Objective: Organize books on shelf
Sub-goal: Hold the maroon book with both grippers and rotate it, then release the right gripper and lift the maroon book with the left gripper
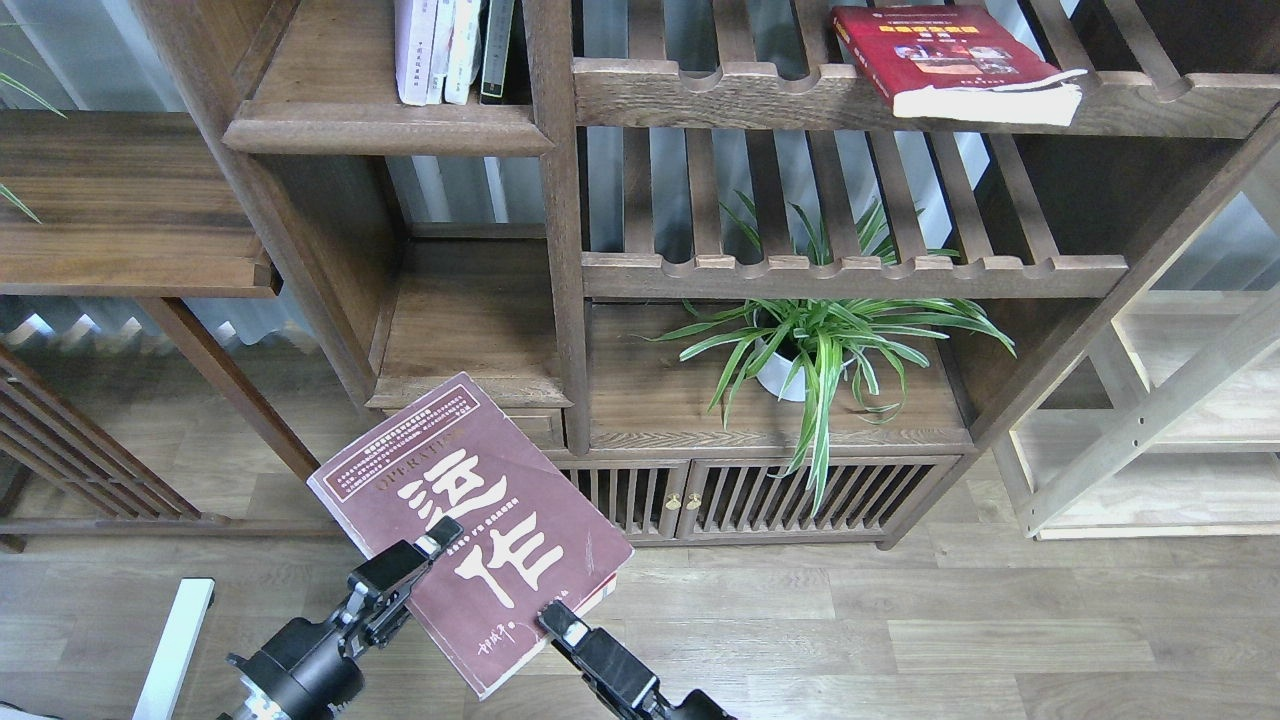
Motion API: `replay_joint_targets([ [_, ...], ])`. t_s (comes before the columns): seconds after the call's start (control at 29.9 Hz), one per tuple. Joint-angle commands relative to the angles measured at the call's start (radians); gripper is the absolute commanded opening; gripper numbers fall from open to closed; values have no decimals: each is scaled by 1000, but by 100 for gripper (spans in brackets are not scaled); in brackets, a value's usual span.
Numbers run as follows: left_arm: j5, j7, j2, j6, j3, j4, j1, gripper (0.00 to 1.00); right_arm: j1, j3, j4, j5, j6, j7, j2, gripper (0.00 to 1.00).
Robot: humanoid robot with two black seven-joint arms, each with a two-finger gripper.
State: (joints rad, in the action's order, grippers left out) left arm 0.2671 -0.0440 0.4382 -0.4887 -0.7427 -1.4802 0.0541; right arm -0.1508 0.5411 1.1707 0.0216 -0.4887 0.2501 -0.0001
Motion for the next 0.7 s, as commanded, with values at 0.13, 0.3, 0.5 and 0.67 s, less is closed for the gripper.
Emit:
replay_joint_targets([
  [0.13,-6,-1,5,0,-52,-5,1,2,20,201,-250,9,0,5,0,99],
  [0.3,-12,-5,22,0,-135,-9,-2,2,40,275,-325,34,0,6,0,99],
  [0.5,-126,-11,10,0,-217,-35,-10,2,92,309,-367,84,0,6,0,99],
  [0.67,-296,-11,2,0,-322,-64,-13,2,128,347,-368,135,0,9,0,99],
])
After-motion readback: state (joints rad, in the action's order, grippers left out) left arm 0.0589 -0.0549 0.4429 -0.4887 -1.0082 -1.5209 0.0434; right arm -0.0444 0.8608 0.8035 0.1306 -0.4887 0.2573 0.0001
